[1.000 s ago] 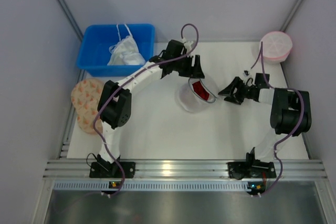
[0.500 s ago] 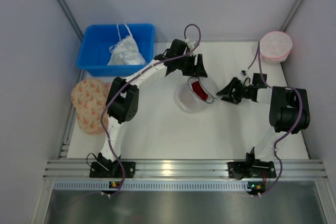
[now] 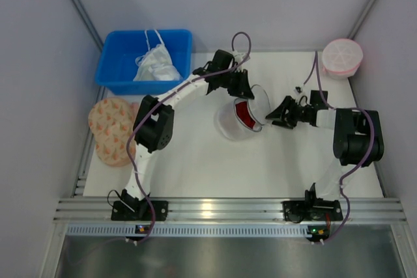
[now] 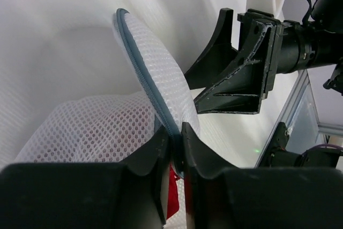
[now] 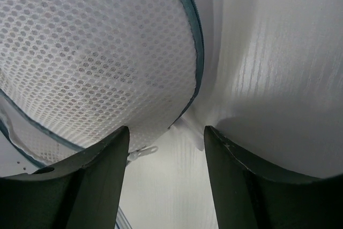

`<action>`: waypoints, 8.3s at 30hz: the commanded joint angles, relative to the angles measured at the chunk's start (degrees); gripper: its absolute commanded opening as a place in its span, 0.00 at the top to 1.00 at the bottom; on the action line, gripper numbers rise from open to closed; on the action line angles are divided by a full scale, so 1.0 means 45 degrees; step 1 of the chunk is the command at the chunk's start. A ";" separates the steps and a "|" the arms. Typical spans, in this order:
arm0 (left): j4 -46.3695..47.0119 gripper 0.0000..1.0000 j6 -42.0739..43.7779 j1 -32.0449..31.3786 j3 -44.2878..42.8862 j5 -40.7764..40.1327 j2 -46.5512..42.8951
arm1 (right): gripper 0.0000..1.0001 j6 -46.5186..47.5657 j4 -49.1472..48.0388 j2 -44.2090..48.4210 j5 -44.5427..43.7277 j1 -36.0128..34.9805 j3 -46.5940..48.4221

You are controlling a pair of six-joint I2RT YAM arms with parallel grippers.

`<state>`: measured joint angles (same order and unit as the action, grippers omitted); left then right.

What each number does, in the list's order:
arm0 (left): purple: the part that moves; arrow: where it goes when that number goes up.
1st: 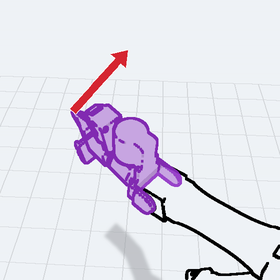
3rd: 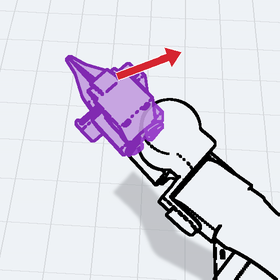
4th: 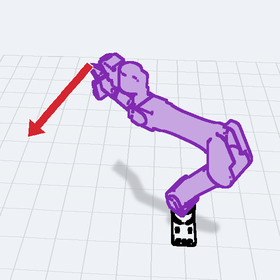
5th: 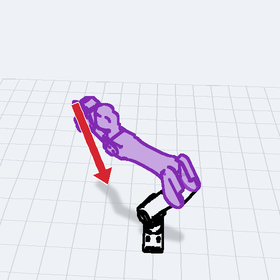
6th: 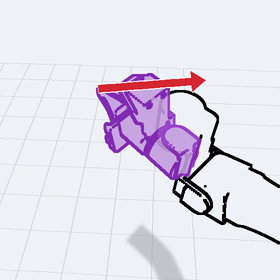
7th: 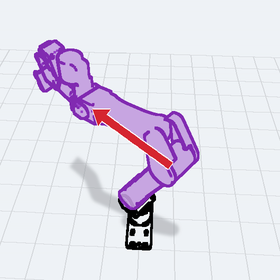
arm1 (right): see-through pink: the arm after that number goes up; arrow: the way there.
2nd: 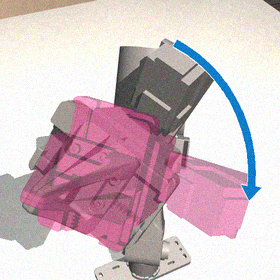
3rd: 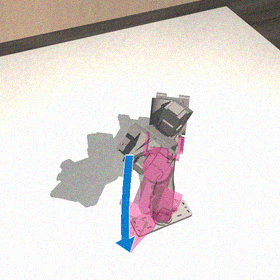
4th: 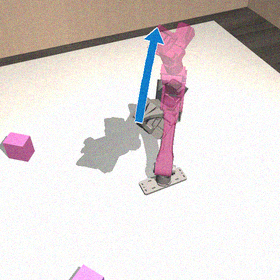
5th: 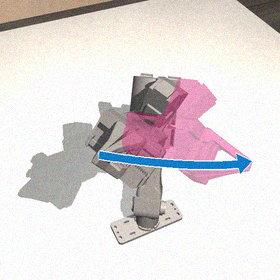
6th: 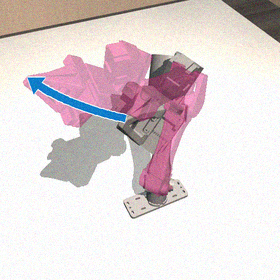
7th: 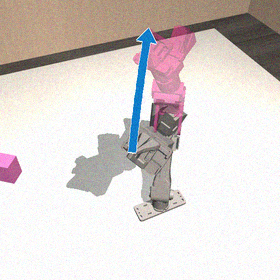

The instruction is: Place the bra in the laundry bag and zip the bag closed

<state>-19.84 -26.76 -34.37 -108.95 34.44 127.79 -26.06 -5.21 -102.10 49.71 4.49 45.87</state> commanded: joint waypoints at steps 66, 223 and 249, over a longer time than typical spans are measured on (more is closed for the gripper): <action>1.2611 1.00 -0.8603 0.3321 1.2472 0.3578 -0.5448 | 0.24 -0.3620 -0.2741 -0.0336 0.2370 -0.2637 -0.0349; -0.7427 0.84 2.4190 -0.4589 0.3995 -0.6345 -0.3729 | 1.00 -0.0165 0.4459 0.1010 -0.2845 -0.5862 0.4163; -0.7819 1.00 2.3780 -0.4569 0.7959 -0.2028 -0.7536 | 1.00 0.0615 0.4537 0.0522 -0.2727 -0.5003 0.5080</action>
<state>-49.17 81.80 -54.48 -76.03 17.37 97.56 -26.02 19.20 -99.09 41.56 -20.40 64.62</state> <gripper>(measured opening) 0.014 0.046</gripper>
